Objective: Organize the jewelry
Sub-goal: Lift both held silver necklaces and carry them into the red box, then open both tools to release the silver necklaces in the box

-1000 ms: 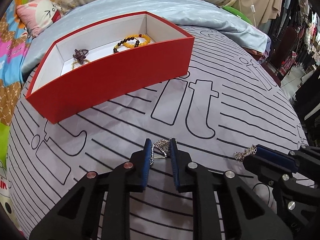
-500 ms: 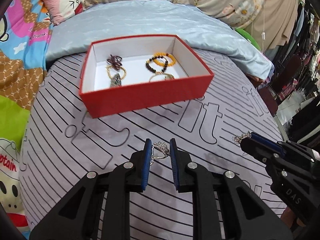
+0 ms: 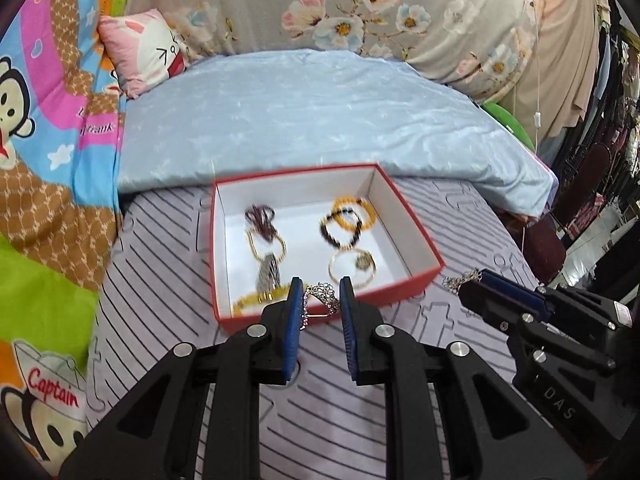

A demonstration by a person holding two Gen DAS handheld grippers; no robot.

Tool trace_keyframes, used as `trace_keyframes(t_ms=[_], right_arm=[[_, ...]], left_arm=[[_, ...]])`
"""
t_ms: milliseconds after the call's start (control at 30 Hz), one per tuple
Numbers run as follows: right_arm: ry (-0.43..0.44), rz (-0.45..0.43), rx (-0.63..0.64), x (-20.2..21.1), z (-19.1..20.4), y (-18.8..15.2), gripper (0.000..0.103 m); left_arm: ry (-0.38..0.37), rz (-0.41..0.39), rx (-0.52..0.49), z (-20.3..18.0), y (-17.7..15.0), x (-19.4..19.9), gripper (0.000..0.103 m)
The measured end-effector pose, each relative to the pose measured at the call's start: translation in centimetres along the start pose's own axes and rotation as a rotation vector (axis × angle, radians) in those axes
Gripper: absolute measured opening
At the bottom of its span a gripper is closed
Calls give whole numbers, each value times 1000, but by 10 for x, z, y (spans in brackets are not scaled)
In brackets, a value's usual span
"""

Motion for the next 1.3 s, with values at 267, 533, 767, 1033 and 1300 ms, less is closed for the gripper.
trace_keyframes(t_ms=[267,533,767,1033,1300], right_arm=[[0,-16,2,-30,0,37,11],[-16,4,-27,-68,-10,56,11],[-26,47,-30,-100,-11,55,11],[-37,77,-42,-126,-16,52,11],[-47,105,-47,-146,-17,49,12]], left_arm=[[26,-27,-15,7,37,-24,18],[51,6,-5,18,50,-66,18],[82,29,-14,22,52,-94,18],[87,60,-2,26,49,-119,18],[96,81,7,29,49,-136,18]])
Point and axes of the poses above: each gripper's, at about its wrist camera, not at the fingertips, and x roughly against the way its jaws point, z to its left, y to its top, the point moved 1 cm from there along -x, roughly the way its jaws point, and after that the axes turned 4 degrees about -y, right-handed, at the moved point
